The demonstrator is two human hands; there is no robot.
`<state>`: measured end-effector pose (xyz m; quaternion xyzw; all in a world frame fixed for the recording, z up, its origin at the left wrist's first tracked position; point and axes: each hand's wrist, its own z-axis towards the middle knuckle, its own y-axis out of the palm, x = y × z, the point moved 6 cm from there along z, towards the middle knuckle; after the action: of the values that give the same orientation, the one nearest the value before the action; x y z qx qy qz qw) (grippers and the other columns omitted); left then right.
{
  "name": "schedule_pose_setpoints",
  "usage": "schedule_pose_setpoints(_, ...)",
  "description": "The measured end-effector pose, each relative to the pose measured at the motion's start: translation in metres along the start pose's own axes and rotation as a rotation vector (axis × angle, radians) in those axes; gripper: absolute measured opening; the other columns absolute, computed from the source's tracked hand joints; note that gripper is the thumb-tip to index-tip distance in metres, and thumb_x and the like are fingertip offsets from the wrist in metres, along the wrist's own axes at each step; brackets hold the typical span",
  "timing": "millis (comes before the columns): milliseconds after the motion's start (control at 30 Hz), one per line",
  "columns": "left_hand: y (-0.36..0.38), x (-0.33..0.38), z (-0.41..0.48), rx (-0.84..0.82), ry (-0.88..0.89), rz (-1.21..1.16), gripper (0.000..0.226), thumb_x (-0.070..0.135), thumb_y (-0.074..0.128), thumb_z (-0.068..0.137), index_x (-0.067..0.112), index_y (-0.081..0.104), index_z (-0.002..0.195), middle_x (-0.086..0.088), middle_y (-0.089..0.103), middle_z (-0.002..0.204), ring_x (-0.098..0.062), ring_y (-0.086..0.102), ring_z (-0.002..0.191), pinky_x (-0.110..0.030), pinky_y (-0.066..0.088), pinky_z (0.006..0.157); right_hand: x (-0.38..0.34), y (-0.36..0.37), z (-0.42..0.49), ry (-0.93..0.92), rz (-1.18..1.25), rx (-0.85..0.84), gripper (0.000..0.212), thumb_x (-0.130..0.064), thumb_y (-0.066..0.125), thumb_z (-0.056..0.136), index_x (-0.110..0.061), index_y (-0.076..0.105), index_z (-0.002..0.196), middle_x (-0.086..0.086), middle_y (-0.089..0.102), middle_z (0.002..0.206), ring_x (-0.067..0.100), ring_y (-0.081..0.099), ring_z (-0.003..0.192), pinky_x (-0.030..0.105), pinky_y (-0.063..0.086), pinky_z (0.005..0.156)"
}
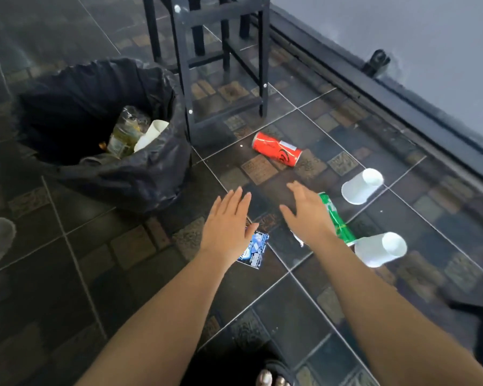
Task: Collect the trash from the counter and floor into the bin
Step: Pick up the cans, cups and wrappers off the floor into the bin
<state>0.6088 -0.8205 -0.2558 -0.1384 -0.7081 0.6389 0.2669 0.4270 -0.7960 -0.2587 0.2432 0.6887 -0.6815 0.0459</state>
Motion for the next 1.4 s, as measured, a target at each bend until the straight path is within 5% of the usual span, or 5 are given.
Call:
schedule_pose_setpoints(233, 0.078, 0.018, -0.012, -0.292, -0.176, -0.026, 0.090, 0.057, 0.063, 0.085, 0.016, 0.021, 0.153, -0.010, 0.029, 0.154, -0.026, 0.031, 0.139, -0.036, 0.029, 0.113, 0.050, 0.053, -0.035, 0.032, -0.154, -0.282, 0.069, -0.033, 0.059, 0.094, -0.019, 0.026, 0.153, 0.007, 0.022, 0.160, 0.026, 0.020, 0.146, 0.037, 0.022, 0.117)
schedule_pose_setpoints(567, 0.086, 0.020, -0.002, -0.281, -0.347, -0.047, 0.076, 0.044, 0.073, 0.082, 0.012, 0.034, 0.140, -0.012, 0.040, 0.135, -0.027, 0.041, 0.123, -0.035, 0.040, 0.099, 0.052, 0.072, -0.031, 0.026, -0.263, -0.213, 0.068, 0.005, 0.061, 0.083, -0.018, 0.038, 0.143, 0.002, 0.016, 0.158, 0.028, 0.012, 0.148, 0.040, 0.038, 0.109)
schedule_pose_setpoints(800, 0.091, 0.013, -0.002, -0.336, -0.535, -0.432, 0.084, 0.015, 0.079, 0.079, 0.018, 0.024, 0.143, -0.016, 0.039, 0.134, -0.035, 0.055, 0.116, -0.041, 0.050, 0.095, 0.053, 0.062, -0.032, 0.038, -0.190, -0.132, 0.067, 0.015, 0.055, 0.080, -0.013, 0.042, 0.140, 0.002, 0.023, 0.158, 0.024, 0.016, 0.147, 0.040, 0.043, 0.105)
schedule_pose_setpoints(1000, 0.080, 0.002, -0.005, -0.240, -0.595, -0.600, 0.045, 0.011, 0.063, 0.091, 0.014, 0.037, 0.128, -0.016, 0.066, 0.116, -0.036, 0.065, 0.102, -0.041, 0.054, 0.079, 0.050, 0.057, -0.031, -0.015, -0.081, 0.028, 0.056, 0.016, 0.067, 0.074, -0.006, 0.059, 0.125, 0.015, 0.054, 0.138, 0.034, 0.056, 0.121, 0.044, 0.053, 0.094)
schedule_pose_setpoints(1400, -0.079, -0.029, 0.027, 0.341, -0.451, -0.831, 0.033, 0.010, 0.048, 0.098, 0.012, 0.047, 0.131, -0.012, 0.067, 0.121, -0.036, 0.062, 0.106, -0.044, 0.049, 0.089, -0.035, -0.035, 0.012, -0.079, 0.368, 0.377, 0.039, 0.001, 0.052, 0.091, -0.008, 0.057, 0.128, 0.009, 0.055, 0.139, 0.026, 0.050, 0.128, 0.029, 0.034, 0.109)
